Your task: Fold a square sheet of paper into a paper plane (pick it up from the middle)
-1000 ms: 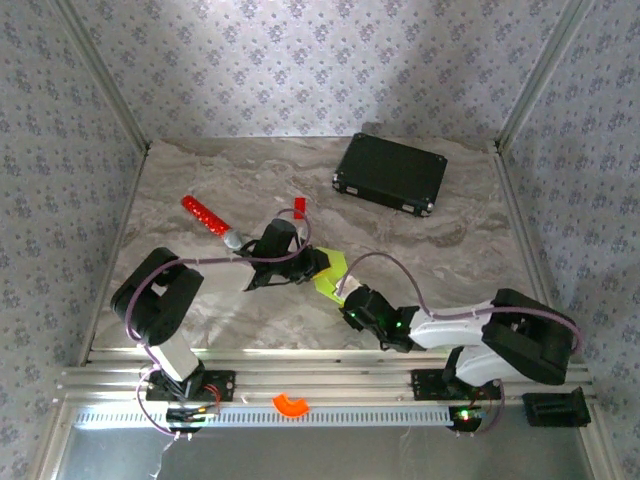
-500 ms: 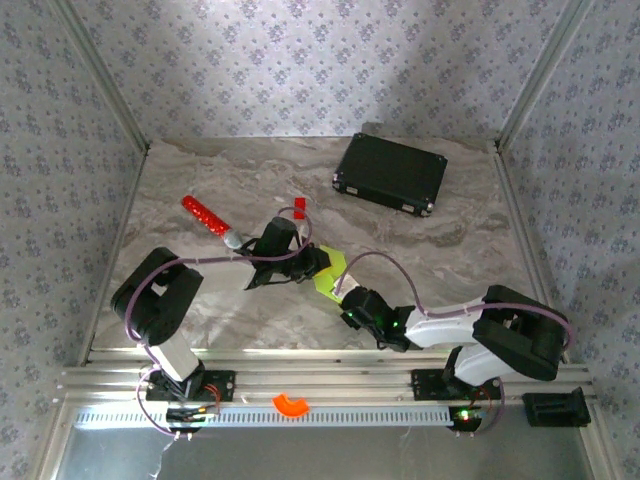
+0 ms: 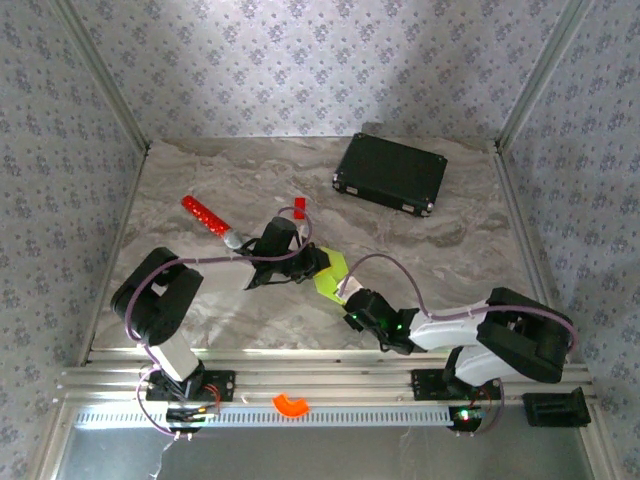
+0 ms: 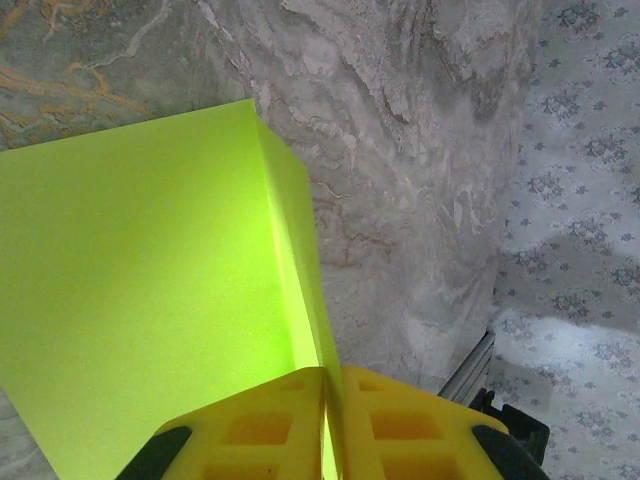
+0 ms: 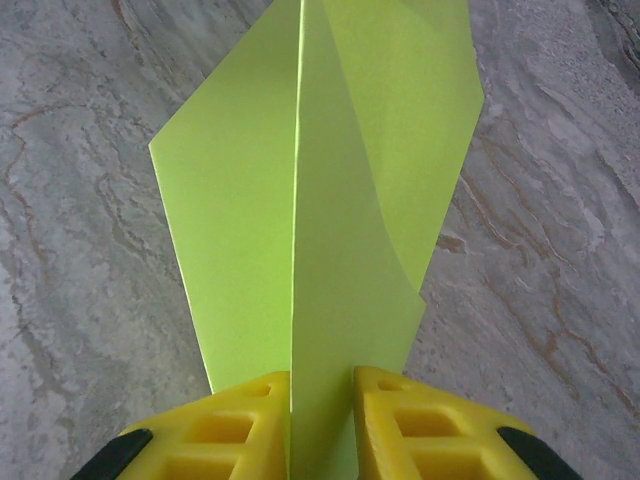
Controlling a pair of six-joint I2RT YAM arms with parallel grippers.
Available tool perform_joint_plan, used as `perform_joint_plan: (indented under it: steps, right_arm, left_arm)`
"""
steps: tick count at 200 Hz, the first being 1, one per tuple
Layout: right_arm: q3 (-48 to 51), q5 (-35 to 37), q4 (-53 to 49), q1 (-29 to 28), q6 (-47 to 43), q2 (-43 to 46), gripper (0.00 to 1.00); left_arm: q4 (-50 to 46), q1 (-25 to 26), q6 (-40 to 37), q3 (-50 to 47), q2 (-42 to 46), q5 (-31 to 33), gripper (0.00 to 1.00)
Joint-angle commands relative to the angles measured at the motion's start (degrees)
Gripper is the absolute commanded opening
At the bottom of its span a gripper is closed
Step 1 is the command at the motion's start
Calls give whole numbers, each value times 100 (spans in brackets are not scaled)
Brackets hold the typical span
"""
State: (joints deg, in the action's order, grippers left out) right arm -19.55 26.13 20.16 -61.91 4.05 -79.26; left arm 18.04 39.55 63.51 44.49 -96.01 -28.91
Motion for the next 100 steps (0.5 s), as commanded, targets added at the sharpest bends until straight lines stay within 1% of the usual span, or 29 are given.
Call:
perform_joint_plan:
  steps: [1, 64, 88, 100]
  right_arm:
    - [128, -30, 153, -12, 173, 130, 23]
    - [220, -117, 321, -5, 184, 162, 26]
    - [217, -126, 348, -4, 166, 150, 21]
    - [219, -141, 374, 10, 166, 148, 18]
  left_arm:
    - [-27, 46, -49, 183, -14, -1, 12]
    - [23, 50, -34, 181, -69, -10, 10]
    - [10, 44, -33, 182, -66, -14, 10]
    - [12, 50, -36, 183, -67, -17, 10]
